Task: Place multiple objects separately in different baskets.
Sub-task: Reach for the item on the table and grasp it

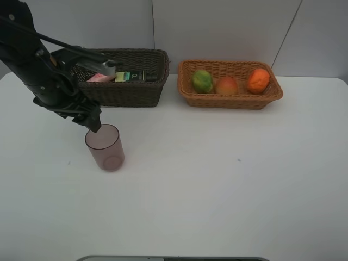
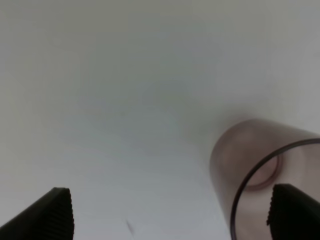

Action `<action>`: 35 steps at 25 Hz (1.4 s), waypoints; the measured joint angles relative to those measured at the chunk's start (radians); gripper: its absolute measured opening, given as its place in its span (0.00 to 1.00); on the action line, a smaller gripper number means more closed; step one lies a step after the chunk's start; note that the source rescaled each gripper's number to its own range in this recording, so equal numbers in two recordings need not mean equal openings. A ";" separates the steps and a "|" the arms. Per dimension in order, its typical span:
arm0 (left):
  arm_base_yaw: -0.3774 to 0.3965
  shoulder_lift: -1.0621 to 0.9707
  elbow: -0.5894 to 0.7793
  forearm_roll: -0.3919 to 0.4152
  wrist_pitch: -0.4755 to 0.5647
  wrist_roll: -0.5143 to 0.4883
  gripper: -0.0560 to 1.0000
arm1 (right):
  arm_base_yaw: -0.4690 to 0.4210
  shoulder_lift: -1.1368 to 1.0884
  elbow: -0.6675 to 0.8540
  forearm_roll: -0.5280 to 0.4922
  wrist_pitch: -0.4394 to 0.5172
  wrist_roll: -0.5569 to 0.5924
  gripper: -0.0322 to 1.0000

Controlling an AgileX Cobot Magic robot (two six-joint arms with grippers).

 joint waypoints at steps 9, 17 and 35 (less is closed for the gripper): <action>-0.015 0.020 0.001 -0.005 -0.016 0.010 1.00 | 0.000 0.000 0.000 0.000 0.000 0.000 0.78; -0.015 0.100 0.001 -0.009 -0.034 0.010 1.00 | 0.000 0.000 0.000 0.000 0.000 0.000 0.78; -0.017 0.187 0.001 -0.021 -0.130 0.014 1.00 | 0.000 0.000 0.000 0.000 0.000 0.000 0.78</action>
